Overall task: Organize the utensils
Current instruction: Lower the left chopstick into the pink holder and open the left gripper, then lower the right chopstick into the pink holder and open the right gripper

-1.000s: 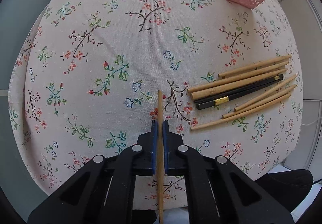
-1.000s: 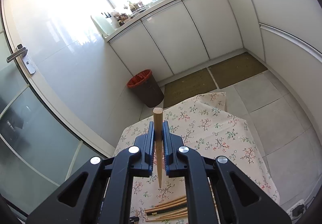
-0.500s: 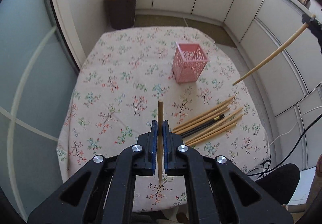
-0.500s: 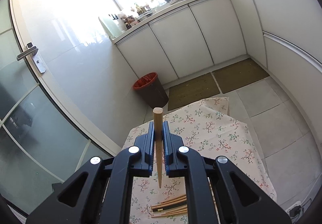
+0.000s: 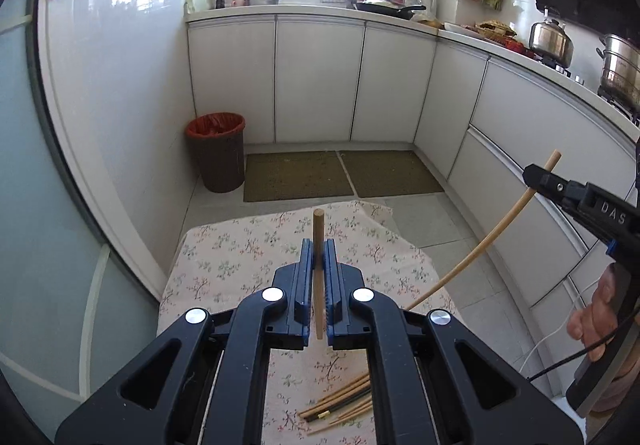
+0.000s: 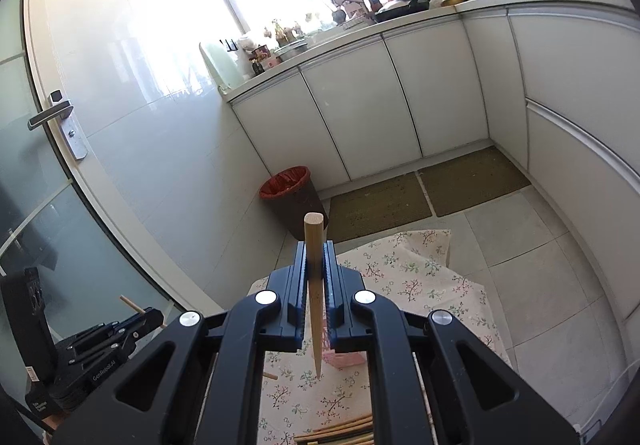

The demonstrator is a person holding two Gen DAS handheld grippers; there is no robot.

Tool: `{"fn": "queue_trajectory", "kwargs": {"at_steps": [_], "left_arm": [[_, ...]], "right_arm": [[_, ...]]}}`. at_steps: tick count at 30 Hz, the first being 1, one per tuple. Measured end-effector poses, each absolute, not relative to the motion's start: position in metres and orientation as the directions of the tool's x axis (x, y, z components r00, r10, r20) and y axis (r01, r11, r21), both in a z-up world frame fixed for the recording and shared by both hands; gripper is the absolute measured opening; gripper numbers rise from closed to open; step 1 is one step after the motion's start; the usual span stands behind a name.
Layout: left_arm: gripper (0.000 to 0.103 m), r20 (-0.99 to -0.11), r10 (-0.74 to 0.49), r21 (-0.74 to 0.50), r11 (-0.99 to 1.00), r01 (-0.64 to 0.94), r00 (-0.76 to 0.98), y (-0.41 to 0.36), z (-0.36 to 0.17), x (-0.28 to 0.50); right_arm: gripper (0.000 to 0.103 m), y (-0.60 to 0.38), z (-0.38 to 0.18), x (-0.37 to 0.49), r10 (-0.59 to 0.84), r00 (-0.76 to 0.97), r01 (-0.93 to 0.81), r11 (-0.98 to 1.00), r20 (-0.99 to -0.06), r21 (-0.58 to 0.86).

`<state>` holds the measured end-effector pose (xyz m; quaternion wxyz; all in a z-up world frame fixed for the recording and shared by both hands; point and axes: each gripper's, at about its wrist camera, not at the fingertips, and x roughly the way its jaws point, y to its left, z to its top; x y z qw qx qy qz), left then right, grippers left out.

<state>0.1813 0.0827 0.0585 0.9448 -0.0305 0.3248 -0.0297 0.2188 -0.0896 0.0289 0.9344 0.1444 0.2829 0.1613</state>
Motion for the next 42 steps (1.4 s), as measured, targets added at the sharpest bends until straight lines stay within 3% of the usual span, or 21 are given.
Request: {"fn": "queue_trajectory", "kwargs": {"at_steps": [8, 15, 19, 25, 28, 36, 42], "left_arm": [[0.004, -0.611, -0.118, -0.114, 0.992, 0.06, 0.782, 0.066, 0.038, 0.239], [0.006, -0.672, -0.128, -0.138, 0.989, 0.046, 0.73, 0.066, -0.019, 0.276], [0.029, -0.665, -0.171, -0.22, 0.975, 0.028, 0.727, 0.083, -0.031, 0.27], [0.029, -0.512, -0.138, -0.313, 0.949, -0.035, 0.848, 0.118, 0.008, 0.235], [0.035, -0.465, -0.117, -0.342, 0.938, -0.057, 0.878, 0.133, 0.017, 0.22], [0.038, -0.51, -0.11, -0.359, 0.929, -0.094, 0.853, 0.149, -0.002, 0.227], [0.052, -0.521, -0.098, -0.342, 0.934, -0.103, 0.848, 0.152, -0.008, 0.227]], "right_arm": [[0.008, -0.082, 0.003, 0.263, 0.366, 0.783, -0.195, 0.912, -0.503, 0.361], [0.008, -0.068, -0.026, 0.288, 0.362, 0.776, -0.198, 0.918, -0.517, 0.345], [0.008, -0.057, -0.036, 0.294, 0.344, 0.775, -0.2, 0.929, -0.53, 0.31], [0.008, -0.041, -0.047, 0.298, 0.316, 0.778, -0.199, 0.944, -0.544, 0.263], [0.008, -0.03, -0.053, 0.301, 0.296, 0.785, -0.198, 0.952, -0.544, 0.233], [0.008, -0.002, -0.088, 0.313, 0.302, 0.768, -0.226, 0.953, -0.565, 0.202], [0.011, 0.006, -0.088, 0.304, 0.301, 0.765, -0.244, 0.953, -0.57, 0.177]]}}
